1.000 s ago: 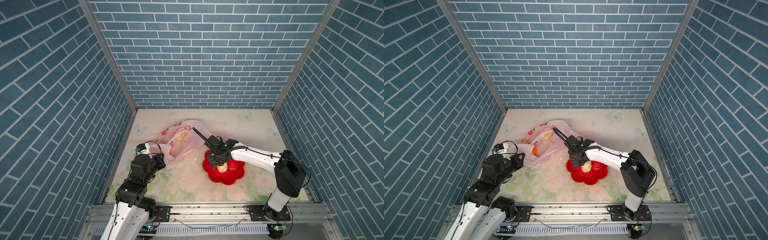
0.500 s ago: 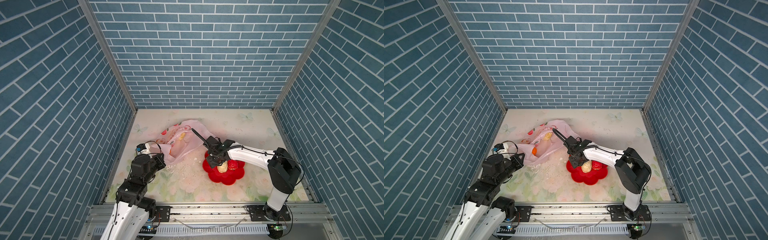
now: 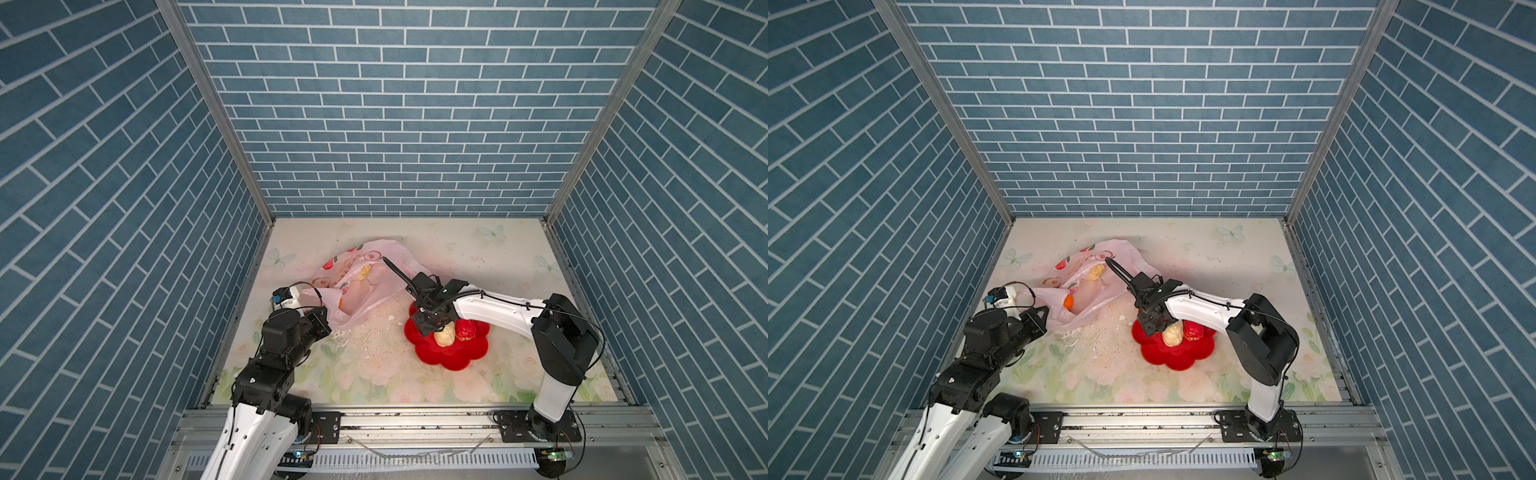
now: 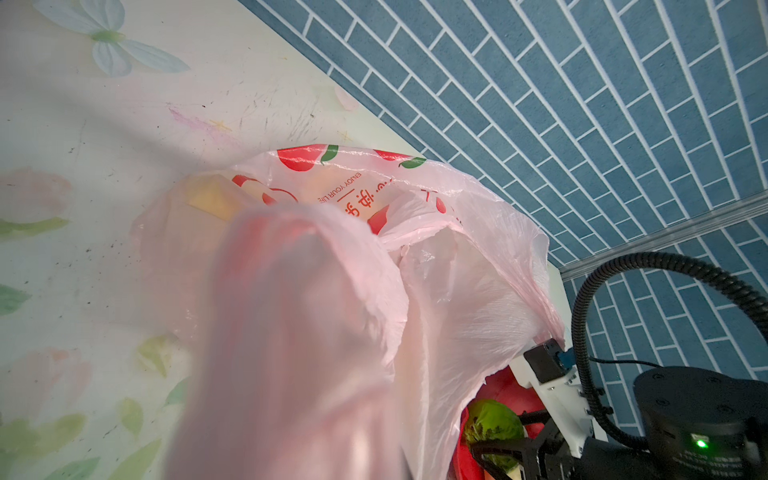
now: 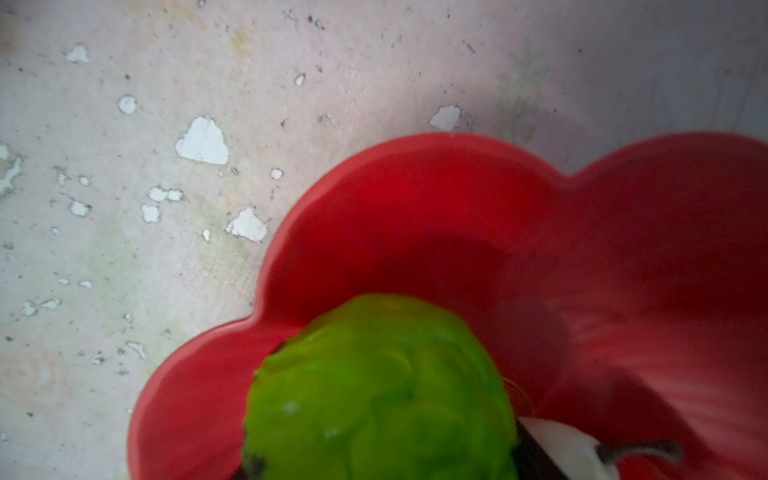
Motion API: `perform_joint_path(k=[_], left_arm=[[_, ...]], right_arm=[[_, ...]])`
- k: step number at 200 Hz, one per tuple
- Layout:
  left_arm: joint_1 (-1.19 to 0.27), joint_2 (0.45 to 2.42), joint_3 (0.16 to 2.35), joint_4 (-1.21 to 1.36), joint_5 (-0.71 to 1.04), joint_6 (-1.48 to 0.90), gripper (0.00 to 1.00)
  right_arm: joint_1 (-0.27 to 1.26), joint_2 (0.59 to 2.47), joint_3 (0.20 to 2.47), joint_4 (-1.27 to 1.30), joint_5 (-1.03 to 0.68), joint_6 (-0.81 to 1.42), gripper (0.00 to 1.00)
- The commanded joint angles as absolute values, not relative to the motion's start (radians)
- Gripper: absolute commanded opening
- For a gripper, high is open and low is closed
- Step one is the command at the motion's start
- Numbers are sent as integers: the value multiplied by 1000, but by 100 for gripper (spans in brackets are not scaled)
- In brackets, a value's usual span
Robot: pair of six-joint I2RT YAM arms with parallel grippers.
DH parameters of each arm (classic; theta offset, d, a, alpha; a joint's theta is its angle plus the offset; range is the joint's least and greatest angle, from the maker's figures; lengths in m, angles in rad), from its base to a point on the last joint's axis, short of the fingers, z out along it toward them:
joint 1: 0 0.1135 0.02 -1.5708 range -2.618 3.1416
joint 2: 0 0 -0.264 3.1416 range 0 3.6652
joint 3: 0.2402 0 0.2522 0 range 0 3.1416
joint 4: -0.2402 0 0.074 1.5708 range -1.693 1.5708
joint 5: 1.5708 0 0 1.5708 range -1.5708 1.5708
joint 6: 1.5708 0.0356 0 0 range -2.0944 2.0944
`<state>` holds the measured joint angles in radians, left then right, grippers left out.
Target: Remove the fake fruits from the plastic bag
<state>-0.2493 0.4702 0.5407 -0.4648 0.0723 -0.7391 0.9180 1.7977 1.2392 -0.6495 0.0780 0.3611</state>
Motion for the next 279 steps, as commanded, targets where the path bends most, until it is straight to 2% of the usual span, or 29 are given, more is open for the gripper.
perform_joint_path(k=[1,38,151,219,279], left_arm=[[-253,460,539,-487,64,-719,0],[-253,459,540,-486,69,-721,0],[-253,443,536,-477,76,-720,0],[-253,448,536,-466,78,-722,0],[-253,465,544,-474,89,-712,0]], right_arm=[[914,1805,1213,-643,83,357,64],[915,1795,1211,-643,92,365,70],[915,1720,1199,-664,165,381,74],[917,1660,1210,-705,183,383,73],[978,1530,1232,-804,245,431,67]])
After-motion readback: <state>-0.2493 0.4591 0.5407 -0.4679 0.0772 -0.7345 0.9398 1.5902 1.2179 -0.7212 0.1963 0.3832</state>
